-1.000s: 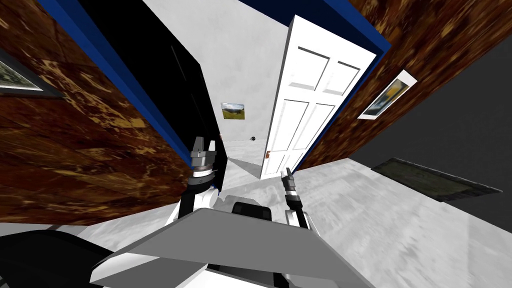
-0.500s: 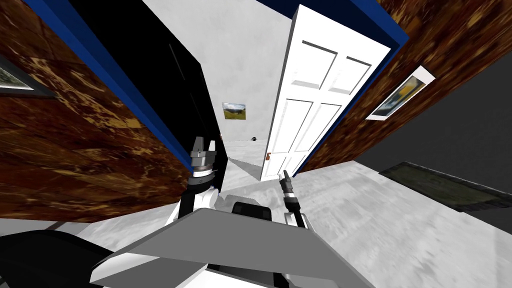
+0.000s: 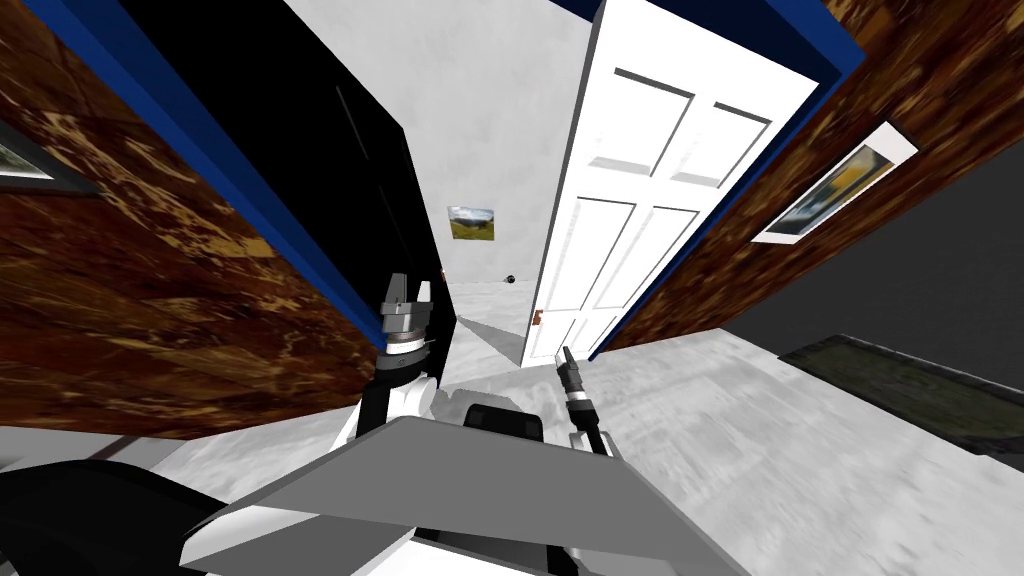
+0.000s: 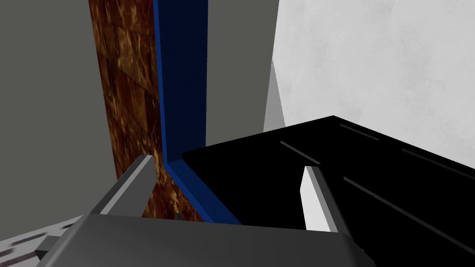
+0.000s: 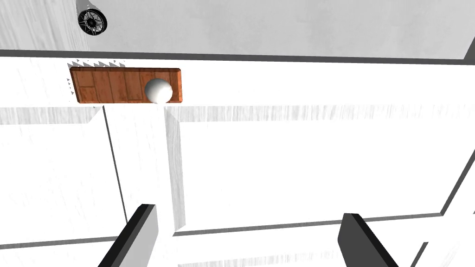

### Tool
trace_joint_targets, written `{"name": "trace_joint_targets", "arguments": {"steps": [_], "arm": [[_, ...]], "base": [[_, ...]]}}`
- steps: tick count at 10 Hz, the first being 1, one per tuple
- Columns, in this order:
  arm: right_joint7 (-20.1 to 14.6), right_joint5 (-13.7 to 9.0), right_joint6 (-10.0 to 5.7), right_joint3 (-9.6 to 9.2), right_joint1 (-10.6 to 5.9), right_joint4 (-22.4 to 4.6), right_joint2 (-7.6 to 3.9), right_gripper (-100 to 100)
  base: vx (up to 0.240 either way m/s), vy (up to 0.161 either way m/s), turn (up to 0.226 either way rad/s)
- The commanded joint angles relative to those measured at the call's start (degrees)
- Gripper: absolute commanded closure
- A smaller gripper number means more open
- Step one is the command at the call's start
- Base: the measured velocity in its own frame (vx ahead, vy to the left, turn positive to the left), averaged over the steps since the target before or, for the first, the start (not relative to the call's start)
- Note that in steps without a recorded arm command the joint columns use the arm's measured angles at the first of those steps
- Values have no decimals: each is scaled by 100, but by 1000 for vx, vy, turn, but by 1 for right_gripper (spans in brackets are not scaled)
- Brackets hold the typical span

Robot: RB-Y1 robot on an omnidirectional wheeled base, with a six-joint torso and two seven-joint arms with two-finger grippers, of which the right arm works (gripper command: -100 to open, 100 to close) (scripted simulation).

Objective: Push the door open

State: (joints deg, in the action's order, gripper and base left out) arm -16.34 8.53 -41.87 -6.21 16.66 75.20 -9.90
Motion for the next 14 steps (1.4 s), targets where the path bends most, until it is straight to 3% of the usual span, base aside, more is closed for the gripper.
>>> {"name": "trace_joint_targets", "arguments": {"steps": [1,11,14], "arm": [[-15,57,-95,-35,-74,-283,-8,-100],[-156,312,-492,-196,-350,-1512,-142,-100],[-120,302,-475,-186,-390,-1564,-105,-100]], "base": [[98,-48,56],[97,-42,45],[95,-15,28]]}}
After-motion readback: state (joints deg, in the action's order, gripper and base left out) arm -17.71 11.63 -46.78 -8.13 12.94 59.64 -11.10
